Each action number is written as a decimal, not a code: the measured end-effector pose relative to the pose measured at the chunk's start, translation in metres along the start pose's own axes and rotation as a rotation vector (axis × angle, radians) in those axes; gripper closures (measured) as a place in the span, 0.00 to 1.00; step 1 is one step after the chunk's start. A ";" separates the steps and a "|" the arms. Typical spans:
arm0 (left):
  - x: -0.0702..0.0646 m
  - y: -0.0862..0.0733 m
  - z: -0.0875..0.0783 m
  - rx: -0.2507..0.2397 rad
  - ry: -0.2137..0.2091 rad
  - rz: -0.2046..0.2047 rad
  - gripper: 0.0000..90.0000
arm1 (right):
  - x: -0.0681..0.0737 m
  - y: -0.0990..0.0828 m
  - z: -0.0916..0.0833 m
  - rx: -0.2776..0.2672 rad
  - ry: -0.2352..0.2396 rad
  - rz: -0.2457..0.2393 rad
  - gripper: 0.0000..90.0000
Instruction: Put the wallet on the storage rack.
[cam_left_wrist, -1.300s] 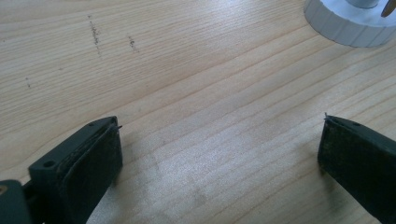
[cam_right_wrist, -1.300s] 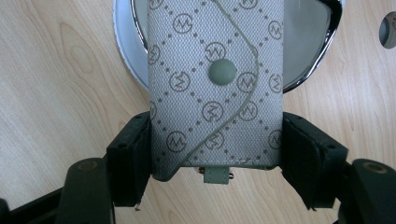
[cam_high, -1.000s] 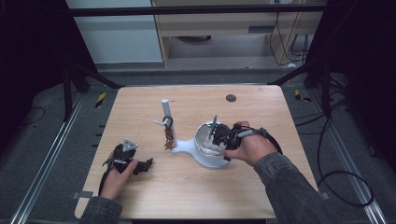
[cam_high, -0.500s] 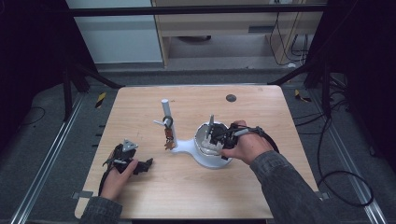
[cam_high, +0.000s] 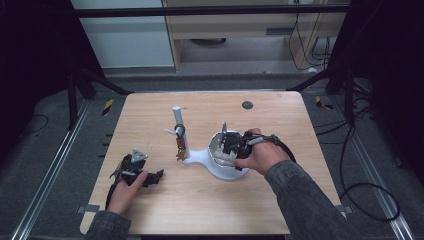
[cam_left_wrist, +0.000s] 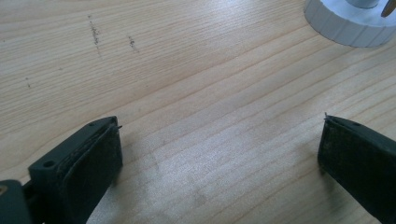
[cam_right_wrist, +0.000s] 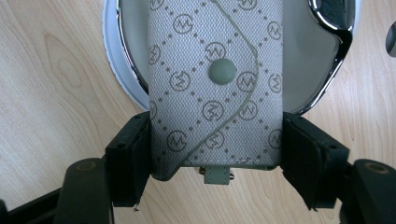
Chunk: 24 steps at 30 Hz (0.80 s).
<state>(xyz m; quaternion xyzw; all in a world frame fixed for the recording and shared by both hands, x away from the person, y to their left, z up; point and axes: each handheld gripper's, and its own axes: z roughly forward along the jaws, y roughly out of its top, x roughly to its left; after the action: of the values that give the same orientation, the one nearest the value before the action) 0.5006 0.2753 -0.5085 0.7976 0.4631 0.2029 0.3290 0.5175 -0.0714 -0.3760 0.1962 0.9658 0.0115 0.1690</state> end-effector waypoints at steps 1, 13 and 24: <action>0.000 0.000 0.000 0.000 0.000 0.000 0.00 | 0.000 0.000 0.000 -0.005 0.002 -0.003 0.34; 0.000 0.000 0.000 0.000 0.000 0.000 0.00 | 0.003 0.007 0.004 0.008 0.012 -0.017 0.33; 0.000 0.000 0.000 0.000 0.000 0.000 0.00 | 0.003 0.011 0.006 0.005 0.016 -0.011 0.32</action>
<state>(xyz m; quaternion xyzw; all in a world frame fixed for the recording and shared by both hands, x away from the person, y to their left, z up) 0.5006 0.2754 -0.5085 0.7977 0.4630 0.2029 0.3288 0.5209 -0.0602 -0.3812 0.1912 0.9683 0.0098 0.1606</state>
